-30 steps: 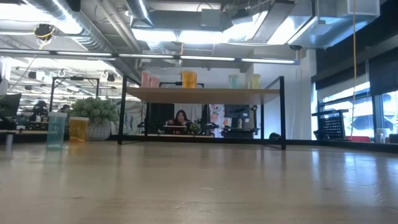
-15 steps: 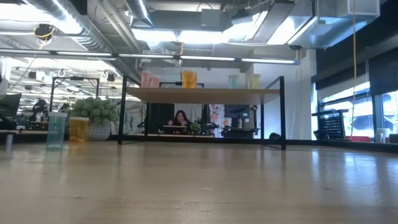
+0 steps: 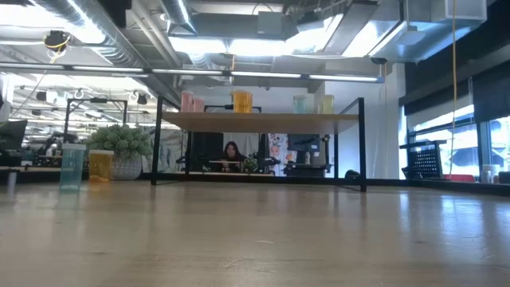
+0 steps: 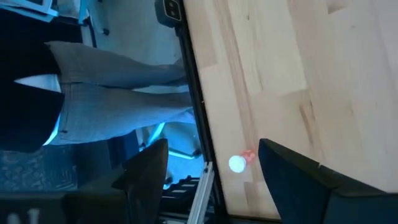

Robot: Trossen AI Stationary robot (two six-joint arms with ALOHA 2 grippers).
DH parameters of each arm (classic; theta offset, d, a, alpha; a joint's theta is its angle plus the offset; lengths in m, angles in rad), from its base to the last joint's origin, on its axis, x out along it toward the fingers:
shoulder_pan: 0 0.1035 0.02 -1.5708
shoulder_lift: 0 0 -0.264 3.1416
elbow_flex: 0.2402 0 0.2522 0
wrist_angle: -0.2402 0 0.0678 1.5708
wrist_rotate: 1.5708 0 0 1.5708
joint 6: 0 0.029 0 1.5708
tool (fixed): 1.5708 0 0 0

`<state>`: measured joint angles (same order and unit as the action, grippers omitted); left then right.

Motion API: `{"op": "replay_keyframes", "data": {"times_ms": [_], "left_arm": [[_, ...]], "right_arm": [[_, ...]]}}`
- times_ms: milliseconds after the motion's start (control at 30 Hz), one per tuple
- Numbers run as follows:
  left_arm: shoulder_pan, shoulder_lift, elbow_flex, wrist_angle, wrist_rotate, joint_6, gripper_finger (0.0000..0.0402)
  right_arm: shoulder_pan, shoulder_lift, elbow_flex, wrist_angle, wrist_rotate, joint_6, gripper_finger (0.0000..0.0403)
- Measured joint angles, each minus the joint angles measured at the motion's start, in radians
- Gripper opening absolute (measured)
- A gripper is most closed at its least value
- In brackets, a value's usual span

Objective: Pick and place medicine bottles onto shelf by color
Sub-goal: Put the red medicine bottle on the shelf, aligned with the other red medicine bottle

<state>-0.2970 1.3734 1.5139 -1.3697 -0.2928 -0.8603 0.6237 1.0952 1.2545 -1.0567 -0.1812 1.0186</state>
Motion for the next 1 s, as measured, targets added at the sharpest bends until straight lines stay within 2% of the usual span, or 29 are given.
{"op": "replay_keyframes", "data": {"times_ms": [267,367,533,633,867,1000], "left_arm": [[0.002,0.000,0.000,0.001,-0.024,0.001,0.0244],[0.002,0.000,0.000,0.002,-0.025,0.007,0.0244],[0.002,0.000,0.000,0.004,-0.032,0.030,0.0244],[0.002,0.000,0.000,0.004,-0.033,0.030,0.0244],[0.002,0.000,0.000,0.004,-0.033,0.038,0.0244],[0.002,0.000,0.000,0.035,-0.033,0.104,0.0244]], "right_arm": [[0.000,0.034,0.000,0.012,-0.041,0.051,0.0253],[0.015,0.063,0.000,0.012,-0.038,0.024,0.0253],[0.101,0.134,0.000,-0.031,-0.043,-0.077,0.0253],[0.153,0.189,0.000,-0.058,-0.061,-0.081,0.0253],[0.258,0.336,0.000,-0.030,-0.084,-0.089,0.0253],[0.298,0.413,0.000,0.009,-0.085,-0.120,0.0253]]}}
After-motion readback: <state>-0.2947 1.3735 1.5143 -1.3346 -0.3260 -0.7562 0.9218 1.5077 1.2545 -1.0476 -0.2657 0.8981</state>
